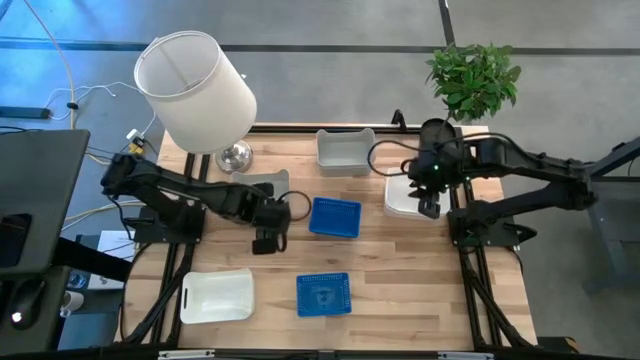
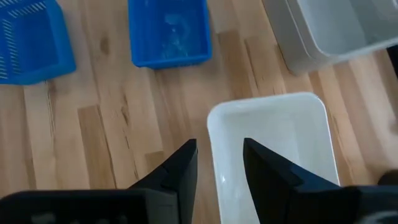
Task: Stack baskets by color
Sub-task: Stack the bottom gray bin on top of the top gray bins
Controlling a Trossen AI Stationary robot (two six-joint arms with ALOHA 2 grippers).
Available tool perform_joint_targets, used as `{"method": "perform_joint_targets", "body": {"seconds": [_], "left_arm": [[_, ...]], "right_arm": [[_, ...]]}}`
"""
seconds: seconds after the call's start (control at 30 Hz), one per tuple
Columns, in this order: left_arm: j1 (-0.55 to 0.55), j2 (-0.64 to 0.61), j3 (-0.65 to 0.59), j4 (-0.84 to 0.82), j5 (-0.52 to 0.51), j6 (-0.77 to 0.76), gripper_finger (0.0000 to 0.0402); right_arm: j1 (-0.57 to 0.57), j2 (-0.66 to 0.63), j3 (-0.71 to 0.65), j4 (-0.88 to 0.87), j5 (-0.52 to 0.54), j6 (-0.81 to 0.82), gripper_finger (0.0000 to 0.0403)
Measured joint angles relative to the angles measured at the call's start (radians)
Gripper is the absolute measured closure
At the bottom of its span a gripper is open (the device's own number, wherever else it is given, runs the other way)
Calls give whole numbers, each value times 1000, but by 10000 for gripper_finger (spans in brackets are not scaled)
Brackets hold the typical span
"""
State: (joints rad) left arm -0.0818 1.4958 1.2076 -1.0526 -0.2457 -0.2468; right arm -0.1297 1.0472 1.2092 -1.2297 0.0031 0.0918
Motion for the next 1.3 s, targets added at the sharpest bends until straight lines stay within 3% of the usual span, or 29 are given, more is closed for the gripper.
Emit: {"method": "perform_joint_targets", "body": {"seconds": [0.5, 0.93, 1.1, 1.3], "left_arm": [[169, 171, 0, -72, 10, 33, 206], [194, 298, 0, -167, 14, 15, 210], [193, 310, -1, -166, 30, 15, 255], [192, 308, -1, -159, 52, 31, 358]], "right_arm": [[191, 1, -1, 22, 76, 91, 287], [244, 1, -1, 23, 120, 92, 287], [244, 1, -1, 24, 129, 92, 287], [244, 1, -1, 24, 143, 119, 287]]}}
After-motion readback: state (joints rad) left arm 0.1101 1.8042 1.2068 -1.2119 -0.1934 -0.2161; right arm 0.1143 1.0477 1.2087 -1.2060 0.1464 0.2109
